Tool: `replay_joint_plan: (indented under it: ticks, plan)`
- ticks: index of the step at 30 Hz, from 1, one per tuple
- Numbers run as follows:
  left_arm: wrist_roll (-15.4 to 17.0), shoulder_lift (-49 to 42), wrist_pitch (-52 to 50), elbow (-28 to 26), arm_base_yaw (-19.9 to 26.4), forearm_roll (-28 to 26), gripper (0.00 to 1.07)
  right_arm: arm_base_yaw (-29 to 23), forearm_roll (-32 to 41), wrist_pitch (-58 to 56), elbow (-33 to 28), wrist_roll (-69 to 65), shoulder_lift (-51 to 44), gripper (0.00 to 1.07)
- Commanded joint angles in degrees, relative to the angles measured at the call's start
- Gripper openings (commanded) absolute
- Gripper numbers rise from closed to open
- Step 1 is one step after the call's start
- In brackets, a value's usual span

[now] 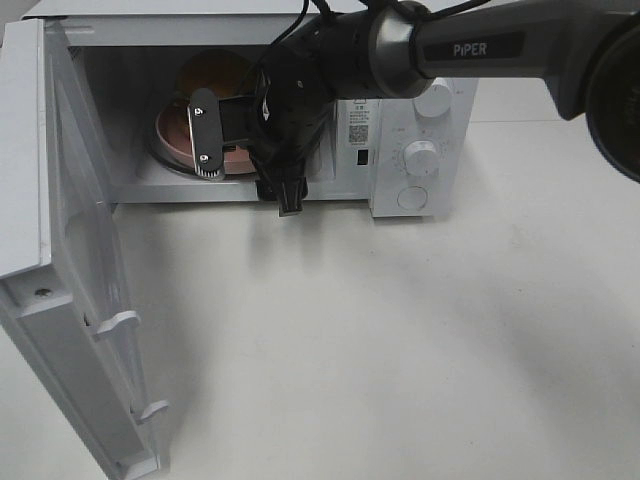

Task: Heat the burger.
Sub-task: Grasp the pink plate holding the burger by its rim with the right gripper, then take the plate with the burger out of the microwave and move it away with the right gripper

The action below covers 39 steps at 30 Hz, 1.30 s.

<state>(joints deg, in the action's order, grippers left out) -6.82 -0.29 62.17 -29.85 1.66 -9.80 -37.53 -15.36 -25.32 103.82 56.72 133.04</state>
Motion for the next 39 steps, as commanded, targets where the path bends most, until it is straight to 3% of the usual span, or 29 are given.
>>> replay_joint_plan:
  ticks: [1,14,20,21,22,23,24,25,26,29,39]
  plan:
    - [0.3,-1.0,-0.7,0.1,0.0,-0.3,0.98,0.9,-0.2,-0.5,2.5,-0.2,1.7,0.78]
    - [0.3,-1.0,-0.7,0.1,0.0,-0.3,0.98,0.9,-0.2,-1.1,7.6,-0.2,5.1,0.73]
    - [0.3,-1.0,-0.7,0.1,0.0,-0.3,0.98,0.7,1.1,-1.1,7.6,-0.2,5.1,0.52]
    - [0.3,-1.0,-0.7,0.1,0.0,-0.3,0.98,0.7,1.3,-1.4,7.6,-0.2,5.1,0.41]
    - [0.3,-1.0,-0.7,0.1,0.0,-0.3,0.98,0.7,1.3,-1.4,7.6,-0.2,5.1,0.41]
    - [0.3,-1.0,-0.7,0.1,0.0,-0.3,0.98,0.2,1.4,-2.0,7.6,-0.2,5.1,0.26]
    - [0.3,-1.0,-0.7,0.1,0.0,-0.3,0.98,0.1,1.4,-2.3,7.6,-0.2,5.0,0.19]
    - [0.3,-1.0,-0.7,0.1,0.0,-0.3,0.98,0.1,1.4,-2.3,7.6,-0.2,5.0,0.19]
    - [0.3,-1.0,-0.7,0.1,0.0,-0.3,0.98,-0.2,1.4,-3.3,7.6,-0.2,4.9,0.07]
    - [0.3,-1.0,-0.7,0.1,0.0,-0.3,0.98,-0.6,1.3,-4.1,7.5,-0.1,4.5,0.00]
    - [0.3,-1.0,-0.7,0.1,0.0,-0.3,0.98,-1.3,2.3,-4.5,7.5,0.8,4.4,0.00]
